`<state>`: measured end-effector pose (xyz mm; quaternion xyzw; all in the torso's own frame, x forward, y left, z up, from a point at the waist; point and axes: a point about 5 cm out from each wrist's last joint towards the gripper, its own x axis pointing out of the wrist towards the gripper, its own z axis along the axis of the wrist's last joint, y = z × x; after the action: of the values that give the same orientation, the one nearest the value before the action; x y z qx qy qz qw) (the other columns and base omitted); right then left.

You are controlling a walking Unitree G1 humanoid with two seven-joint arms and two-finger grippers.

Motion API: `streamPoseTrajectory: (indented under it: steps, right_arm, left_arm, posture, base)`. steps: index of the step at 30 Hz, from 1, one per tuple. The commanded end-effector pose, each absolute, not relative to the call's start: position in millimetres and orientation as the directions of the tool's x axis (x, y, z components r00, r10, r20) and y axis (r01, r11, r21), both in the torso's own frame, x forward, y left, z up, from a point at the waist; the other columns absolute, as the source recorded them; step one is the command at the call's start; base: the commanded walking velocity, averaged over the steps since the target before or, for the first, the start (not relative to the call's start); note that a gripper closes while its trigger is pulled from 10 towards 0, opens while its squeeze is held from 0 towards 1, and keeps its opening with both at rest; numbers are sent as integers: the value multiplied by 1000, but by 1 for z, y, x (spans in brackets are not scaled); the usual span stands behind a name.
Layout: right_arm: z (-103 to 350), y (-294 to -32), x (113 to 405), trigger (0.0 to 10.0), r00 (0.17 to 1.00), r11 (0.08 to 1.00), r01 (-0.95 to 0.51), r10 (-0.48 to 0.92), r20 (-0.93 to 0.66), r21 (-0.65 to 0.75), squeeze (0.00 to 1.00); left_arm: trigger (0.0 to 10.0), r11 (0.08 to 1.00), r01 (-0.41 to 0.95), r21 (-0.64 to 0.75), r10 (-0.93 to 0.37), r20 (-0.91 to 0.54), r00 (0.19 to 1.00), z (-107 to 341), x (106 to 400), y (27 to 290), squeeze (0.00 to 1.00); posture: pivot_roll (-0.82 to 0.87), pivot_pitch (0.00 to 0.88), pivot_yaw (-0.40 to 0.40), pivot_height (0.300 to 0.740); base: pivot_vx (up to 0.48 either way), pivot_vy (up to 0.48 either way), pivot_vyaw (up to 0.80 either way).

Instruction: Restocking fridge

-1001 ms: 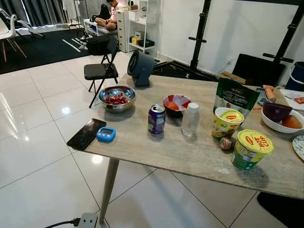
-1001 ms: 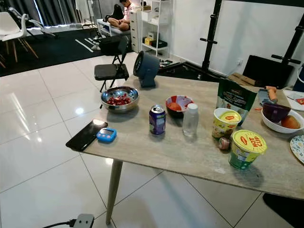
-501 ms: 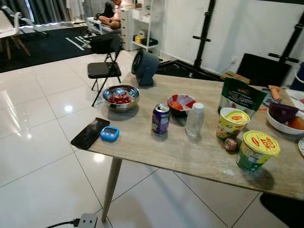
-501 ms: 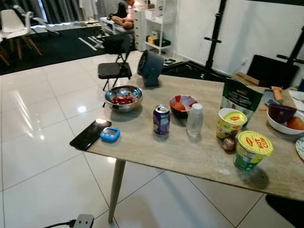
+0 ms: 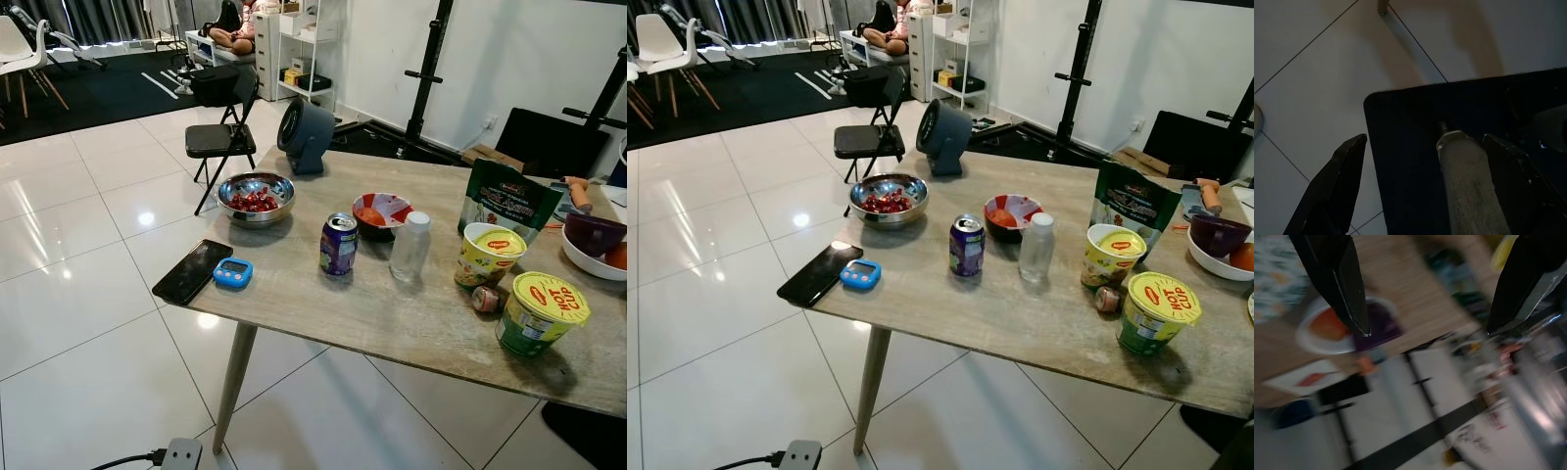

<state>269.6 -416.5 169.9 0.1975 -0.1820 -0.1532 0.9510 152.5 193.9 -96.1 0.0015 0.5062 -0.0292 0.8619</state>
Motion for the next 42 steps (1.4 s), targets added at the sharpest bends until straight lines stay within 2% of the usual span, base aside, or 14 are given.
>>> streamPoseTrajectory:
  steps: [1, 2, 3, 6, 8, 9, 12, 13, 17, 25, 28, 33, 39, 42]
  right_arm:
    - [167, -413, 270, 10000, 900, 880, 180, -328, 289, 439, 0]
    - [167, -413, 270, 10000, 900, 880, 180, -328, 289, 439, 0]
    - [168, -408, 272, 10000, 913, 897, 88, -246, 324, 434, 0]
    - [170, -403, 275, 10000, 918, 905, 15, -181, 353, 424, 0]
    - [176, -389, 282, 10000, 913, 909, -132, -43, 405, 395, 0]
    - [176, -389, 282, 10000, 913, 909, -132, -43, 405, 395, 0]
    - [181, -362, 296, 10000, 880, 881, -336, 169, 443, 332, 0]
    - [181, -362, 296, 10000, 880, 881, -336, 169, 443, 332, 0]
    - [176, -323, 316, 10000, 864, 866, -443, 343, 370, 233, 0]
    - [177, -289, 331, 10000, 821, 820, -531, 434, 370, 216, 0]
    - [179, -262, 335, 10000, 771, 778, -612, 547, 326, 143, 0]
    - [187, -239, 341, 10000, 730, 749, -657, 606, 316, 81, 0]
    - [191, -230, 345, 10000, 729, 753, -656, 612, 308, 56, 0]
    - [185, -229, 348, 10000, 764, 782, -622, 597, 245, 37, 0]
  left_arm:
    - [10000, 998, 63, -20, -48, -878, 477, -96, 152, 195, 0]
    - [10000, 998, 63, -20, -48, -878, 477, -96, 152, 195, 0]
    - [10000, 998, 65, -19, -48, -878, 476, -96, 152, 196, 0]
    - [10000, 998, 67, -17, -47, -879, 474, -96, 151, 196, 0]
    - [10000, 997, 69, -15, -46, -880, 472, -96, 151, 197, 0]
    - [10000, 997, 69, -15, -46, -880, 472, -96, 151, 197, 0]
    - [10000, 998, 69, -14, -45, -881, 470, -97, 150, 197, 0]
    - [10000, 998, 69, -14, -45, -881, 470, -97, 150, 197, 0]
    - [10000, 998, 68, -16, -47, -882, 469, -97, 149, 197, 0]
    - [10000, 998, 62, -21, -47, -883, 467, -97, 148, 197, 0]
    - [10000, 998, 56, -33, -55, -880, 471, -97, 148, 196, 0]
    - [10000, 998, 54, -34, -55, -882, 469, -98, 147, 196, 0]
    - [10000, 998, 57, -29, -52, -885, 463, -98, 146, 196, 0]
    - [10000, 997, 75, -26, -58, -887, 459, -98, 145, 196, 0]
  posture:
    - [-46, 0, 6, 740]
    - [-46, 0, 6, 740]
    - [-46, 0, 13, 740]
    - [-46, 0, 13, 740]
    - [-44, 0, 14, 740]
    - [-44, 0, 14, 740]
    - [-40, 0, 14, 740]
    - [-40, 0, 14, 740]
    - [-41, 0, 14, 740]
    - [-35, 0, 12, 740]
    - [-37, 0, 15, 740]
    - [-32, 0, 17, 740]
    - [-34, 0, 15, 740]
    - [-28, 0, 12, 740]
  base:
    - [0, 0, 0]
    - [0, 0, 0]
    - [0, 0, 0]
    - [0, 0, 0]
    - [0, 0, 0]
    - [0, 0, 0]
    - [0, 0, 0]
    - [0, 0, 0]
    - [0, 0, 0]
    - [0, 0, 0]
    - [0, 0, 0]
    - [0, 0, 0]
    - [0, 0, 0]
    - [0, 0, 0]
